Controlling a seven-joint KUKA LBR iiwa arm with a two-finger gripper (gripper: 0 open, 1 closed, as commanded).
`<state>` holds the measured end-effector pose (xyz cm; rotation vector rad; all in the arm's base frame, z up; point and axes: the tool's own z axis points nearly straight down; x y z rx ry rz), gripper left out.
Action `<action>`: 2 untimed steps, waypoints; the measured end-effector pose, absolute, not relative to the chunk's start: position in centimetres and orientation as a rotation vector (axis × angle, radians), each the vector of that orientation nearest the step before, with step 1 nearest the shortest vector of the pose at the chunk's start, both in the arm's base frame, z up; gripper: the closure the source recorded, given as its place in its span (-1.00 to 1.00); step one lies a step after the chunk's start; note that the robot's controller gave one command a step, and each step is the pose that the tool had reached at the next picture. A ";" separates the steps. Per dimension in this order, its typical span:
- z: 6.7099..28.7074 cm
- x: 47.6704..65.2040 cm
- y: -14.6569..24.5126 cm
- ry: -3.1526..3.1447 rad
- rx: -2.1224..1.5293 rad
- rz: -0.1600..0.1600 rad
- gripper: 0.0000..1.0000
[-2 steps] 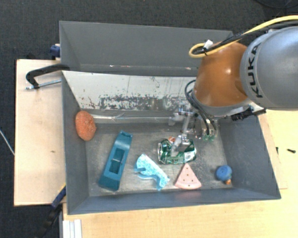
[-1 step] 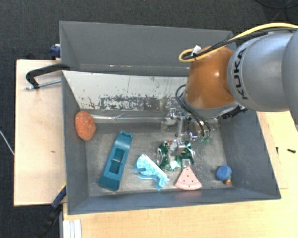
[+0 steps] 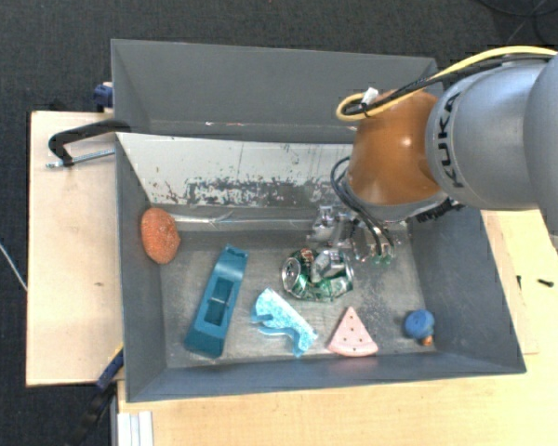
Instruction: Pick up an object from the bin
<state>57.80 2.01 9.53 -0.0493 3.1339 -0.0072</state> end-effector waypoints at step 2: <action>9.6 57.8 2.0 3.133 -0.049 -0.006 1.00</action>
Offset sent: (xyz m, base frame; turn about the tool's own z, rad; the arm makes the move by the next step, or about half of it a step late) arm 0.0001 0.0002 0.0003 0.0000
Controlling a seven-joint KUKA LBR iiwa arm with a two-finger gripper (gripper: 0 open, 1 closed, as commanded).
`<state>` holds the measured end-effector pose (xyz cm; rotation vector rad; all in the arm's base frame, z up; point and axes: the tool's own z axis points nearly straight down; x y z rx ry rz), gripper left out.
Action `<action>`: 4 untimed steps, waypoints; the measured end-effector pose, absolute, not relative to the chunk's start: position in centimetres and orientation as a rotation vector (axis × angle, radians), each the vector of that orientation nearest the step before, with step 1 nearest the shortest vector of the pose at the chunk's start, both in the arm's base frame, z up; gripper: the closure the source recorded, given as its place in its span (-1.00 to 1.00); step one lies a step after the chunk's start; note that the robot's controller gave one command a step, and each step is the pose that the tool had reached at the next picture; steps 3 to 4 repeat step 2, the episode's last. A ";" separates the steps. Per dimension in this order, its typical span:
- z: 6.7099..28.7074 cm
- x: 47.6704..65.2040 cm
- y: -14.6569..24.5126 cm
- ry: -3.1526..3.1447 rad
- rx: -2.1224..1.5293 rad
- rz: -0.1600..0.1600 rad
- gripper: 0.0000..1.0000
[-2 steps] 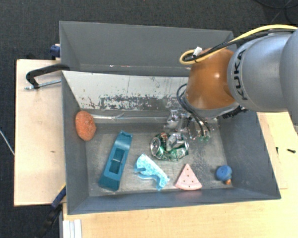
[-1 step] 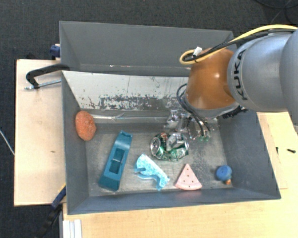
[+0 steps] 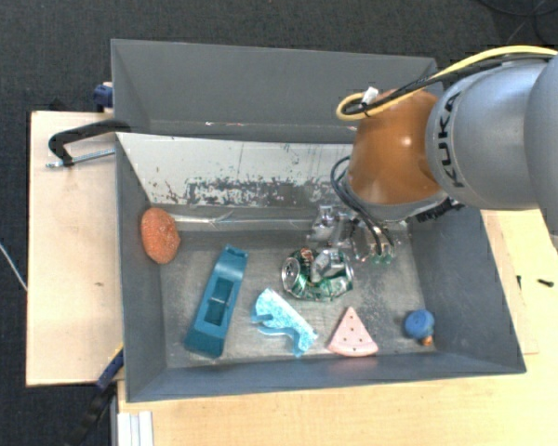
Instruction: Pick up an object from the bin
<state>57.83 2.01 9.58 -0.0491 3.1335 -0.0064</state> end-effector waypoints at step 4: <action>11.9 57.5 2.2 3.141 -0.049 0.000 1.00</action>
Offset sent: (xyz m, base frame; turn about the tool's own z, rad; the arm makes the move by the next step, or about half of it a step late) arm -0.0001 0.0000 0.0177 0.0000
